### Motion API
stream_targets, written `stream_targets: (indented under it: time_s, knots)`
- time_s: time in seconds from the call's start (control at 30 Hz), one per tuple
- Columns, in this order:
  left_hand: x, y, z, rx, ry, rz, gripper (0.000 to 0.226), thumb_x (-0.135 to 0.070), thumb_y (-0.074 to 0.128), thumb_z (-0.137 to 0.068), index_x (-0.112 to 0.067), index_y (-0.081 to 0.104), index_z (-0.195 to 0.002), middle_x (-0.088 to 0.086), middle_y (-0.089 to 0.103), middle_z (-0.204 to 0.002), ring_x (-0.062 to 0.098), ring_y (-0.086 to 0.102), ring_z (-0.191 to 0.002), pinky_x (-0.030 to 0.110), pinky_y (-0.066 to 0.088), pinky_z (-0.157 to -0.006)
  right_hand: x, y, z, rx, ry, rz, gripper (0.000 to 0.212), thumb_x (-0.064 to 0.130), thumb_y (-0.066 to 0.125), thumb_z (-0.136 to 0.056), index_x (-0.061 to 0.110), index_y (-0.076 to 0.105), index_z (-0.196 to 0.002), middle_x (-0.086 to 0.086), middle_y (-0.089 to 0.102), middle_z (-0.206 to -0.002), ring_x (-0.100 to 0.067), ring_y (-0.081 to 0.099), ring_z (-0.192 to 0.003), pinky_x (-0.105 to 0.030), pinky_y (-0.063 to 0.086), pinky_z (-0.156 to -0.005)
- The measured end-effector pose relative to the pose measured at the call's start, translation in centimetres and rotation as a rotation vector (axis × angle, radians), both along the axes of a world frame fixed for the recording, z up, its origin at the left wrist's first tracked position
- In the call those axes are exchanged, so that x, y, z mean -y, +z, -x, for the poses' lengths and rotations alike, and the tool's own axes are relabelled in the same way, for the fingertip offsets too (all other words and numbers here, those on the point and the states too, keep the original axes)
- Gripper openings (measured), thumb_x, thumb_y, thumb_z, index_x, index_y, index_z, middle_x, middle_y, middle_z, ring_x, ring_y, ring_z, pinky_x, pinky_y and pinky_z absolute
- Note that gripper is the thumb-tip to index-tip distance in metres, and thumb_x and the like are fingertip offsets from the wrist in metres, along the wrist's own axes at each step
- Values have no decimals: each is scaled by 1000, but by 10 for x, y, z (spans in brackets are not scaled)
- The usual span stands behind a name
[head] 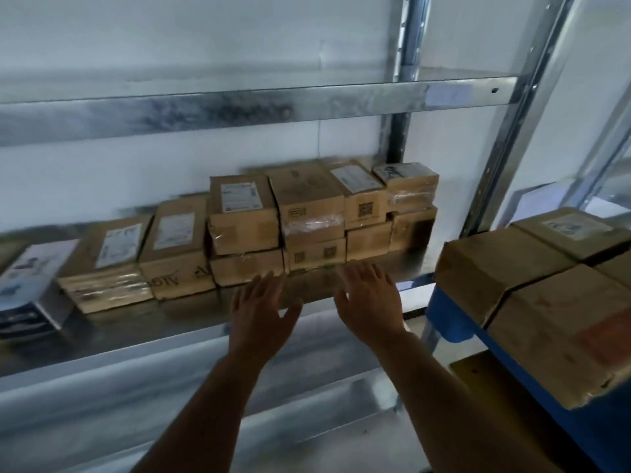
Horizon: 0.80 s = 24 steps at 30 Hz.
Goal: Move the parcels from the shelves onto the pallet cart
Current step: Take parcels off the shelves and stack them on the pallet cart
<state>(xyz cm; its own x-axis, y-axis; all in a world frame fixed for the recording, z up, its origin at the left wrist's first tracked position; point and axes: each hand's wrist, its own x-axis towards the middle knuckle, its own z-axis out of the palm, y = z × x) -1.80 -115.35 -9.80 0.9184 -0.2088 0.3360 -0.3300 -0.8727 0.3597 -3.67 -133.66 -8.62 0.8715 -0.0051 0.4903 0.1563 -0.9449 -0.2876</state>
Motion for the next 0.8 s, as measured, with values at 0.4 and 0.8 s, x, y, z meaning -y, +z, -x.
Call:
stream_targets:
  time_s: [0.4,0.8]
  knots:
    - [-98,31,-76,-94,131,146,54,-51,43,-88,-17,44,-131,11,56,-124,26,54,-108,45,49,-87,-87,37,-92,-94,47,-66,34,27,41,-94,12,55,-121,-10,60,-115,-23,56,-105,-36,46,-85]
    - [-106,79,-167,-229,78,342,30,-42,33,-96,-18,50,-99,1,57,-81,16,59,-71,35,52,-66,-109,72,-189,-212,-111,147,44,42,42,-93,8,58,-115,-15,42,-132,-31,34,-120,-43,32,-97]
